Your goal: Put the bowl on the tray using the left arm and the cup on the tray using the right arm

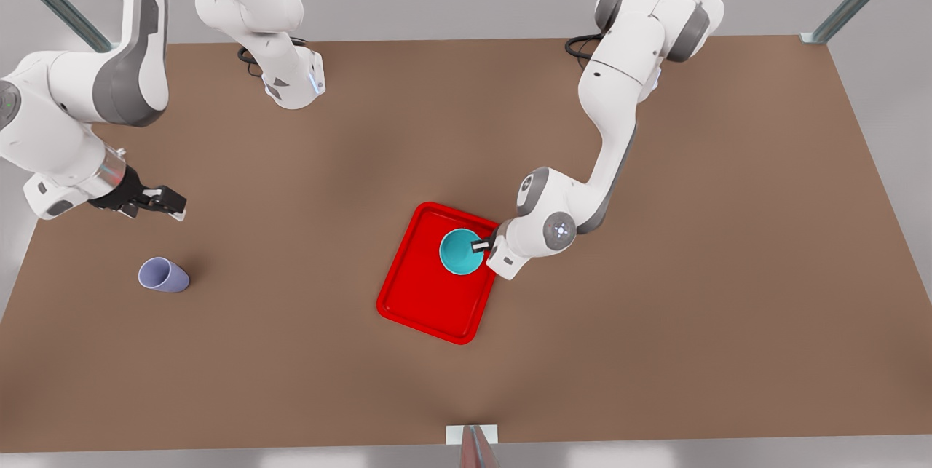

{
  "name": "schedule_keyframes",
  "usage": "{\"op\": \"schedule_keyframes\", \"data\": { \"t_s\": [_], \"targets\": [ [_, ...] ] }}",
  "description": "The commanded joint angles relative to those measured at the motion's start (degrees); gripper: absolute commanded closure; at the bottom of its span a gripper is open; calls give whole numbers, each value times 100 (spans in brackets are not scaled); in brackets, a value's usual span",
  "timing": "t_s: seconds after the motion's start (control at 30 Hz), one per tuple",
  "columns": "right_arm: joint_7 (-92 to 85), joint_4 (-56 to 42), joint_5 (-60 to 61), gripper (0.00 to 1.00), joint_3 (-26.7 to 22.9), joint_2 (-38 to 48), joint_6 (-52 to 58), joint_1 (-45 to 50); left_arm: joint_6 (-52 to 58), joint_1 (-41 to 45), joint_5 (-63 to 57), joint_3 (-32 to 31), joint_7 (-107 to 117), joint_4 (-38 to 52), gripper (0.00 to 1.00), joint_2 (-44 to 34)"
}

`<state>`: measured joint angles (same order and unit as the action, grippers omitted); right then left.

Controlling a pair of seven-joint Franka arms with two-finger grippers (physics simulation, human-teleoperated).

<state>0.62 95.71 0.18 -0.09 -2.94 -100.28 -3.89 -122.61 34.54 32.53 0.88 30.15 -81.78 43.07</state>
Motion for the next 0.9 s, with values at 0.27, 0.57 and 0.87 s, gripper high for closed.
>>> {"op": "schedule_keyframes", "data": {
  "t_s": [0.27, 0.57, 0.87],
  "targets": [
    [0, 0, -1, 0, 0, -14, 0, -33, 998, -237, -869, 333, -219, 275, 17, -185],
    [0, 0, -1, 0, 0, -5, 27, -33, 4412, -2037, -3473, 547, -3445, 488, 0, -2847],
    [-44, 0, -18, 0, 0, -216, -9, -33, 4781, -2188, -3473, 360, -3516, 566, 0, -2892]
  ]
}}
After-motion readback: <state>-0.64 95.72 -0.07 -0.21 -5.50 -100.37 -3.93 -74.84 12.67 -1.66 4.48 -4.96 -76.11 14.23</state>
